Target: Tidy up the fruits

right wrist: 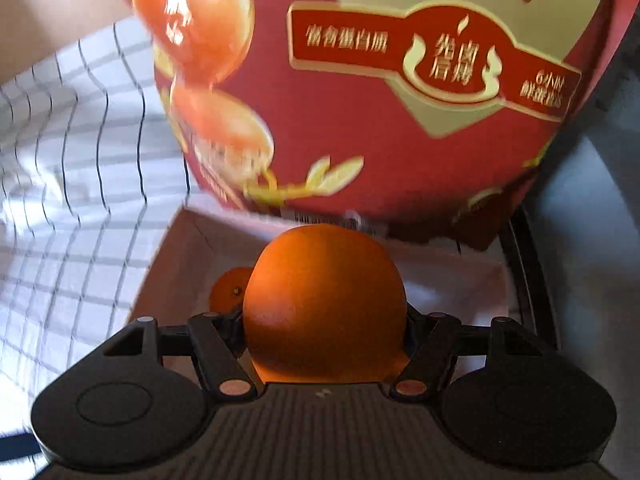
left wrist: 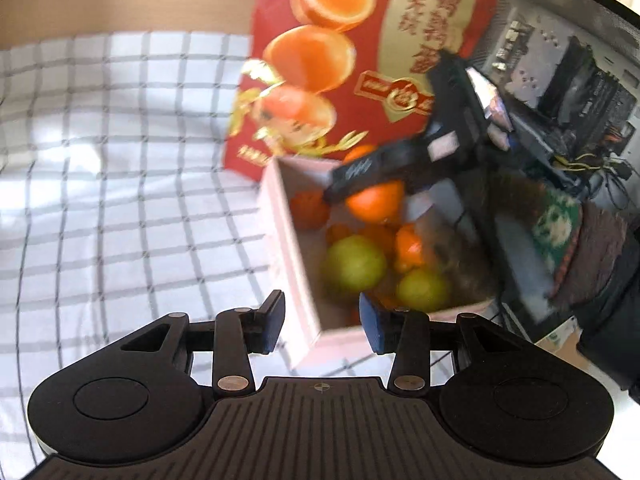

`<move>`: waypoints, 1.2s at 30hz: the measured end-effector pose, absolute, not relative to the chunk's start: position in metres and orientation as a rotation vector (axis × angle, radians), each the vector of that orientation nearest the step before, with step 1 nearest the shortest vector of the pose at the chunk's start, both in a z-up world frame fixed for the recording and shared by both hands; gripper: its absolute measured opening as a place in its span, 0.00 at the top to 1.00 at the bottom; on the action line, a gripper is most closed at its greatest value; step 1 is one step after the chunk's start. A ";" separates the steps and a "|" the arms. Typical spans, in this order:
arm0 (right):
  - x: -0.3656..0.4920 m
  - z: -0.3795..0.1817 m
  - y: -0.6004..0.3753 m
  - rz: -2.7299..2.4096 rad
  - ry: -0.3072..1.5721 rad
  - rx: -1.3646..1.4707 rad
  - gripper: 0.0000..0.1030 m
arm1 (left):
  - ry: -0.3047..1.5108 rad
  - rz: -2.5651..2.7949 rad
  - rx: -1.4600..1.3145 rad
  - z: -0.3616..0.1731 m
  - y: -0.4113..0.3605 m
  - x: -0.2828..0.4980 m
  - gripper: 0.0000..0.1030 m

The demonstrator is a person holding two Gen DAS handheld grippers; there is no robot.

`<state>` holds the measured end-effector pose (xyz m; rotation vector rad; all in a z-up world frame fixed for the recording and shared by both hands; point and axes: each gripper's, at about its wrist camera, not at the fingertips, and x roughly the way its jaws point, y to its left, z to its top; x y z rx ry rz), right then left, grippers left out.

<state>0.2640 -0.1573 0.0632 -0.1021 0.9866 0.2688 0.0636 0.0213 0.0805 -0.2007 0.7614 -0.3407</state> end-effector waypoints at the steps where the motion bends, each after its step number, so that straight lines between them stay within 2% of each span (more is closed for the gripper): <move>1: 0.267 0.063 -0.159 0.272 0.998 -0.077 0.33 | 0.767 -0.323 -0.215 0.076 0.025 0.060 0.56; 5: 0.270 0.061 -0.174 0.264 1.000 0.033 0.33 | 0.765 -0.253 -0.233 0.063 0.032 0.046 0.56; 10: 0.247 0.076 -0.179 0.264 0.945 0.013 0.32 | 0.763 -0.188 -0.200 0.044 0.032 0.031 0.56; 20: 0.129 0.119 -0.190 0.345 0.685 -0.102 0.26 | 0.705 -0.123 -0.109 0.014 0.021 -0.015 0.56; 29: 0.019 0.081 -0.195 0.358 0.619 -0.181 0.25 | 0.666 -0.096 -0.076 -0.004 -0.001 -0.030 0.55; 36: 0.011 0.029 -0.196 0.290 0.730 -0.128 0.24 | 0.597 -0.092 -0.040 -0.011 -0.018 -0.031 0.55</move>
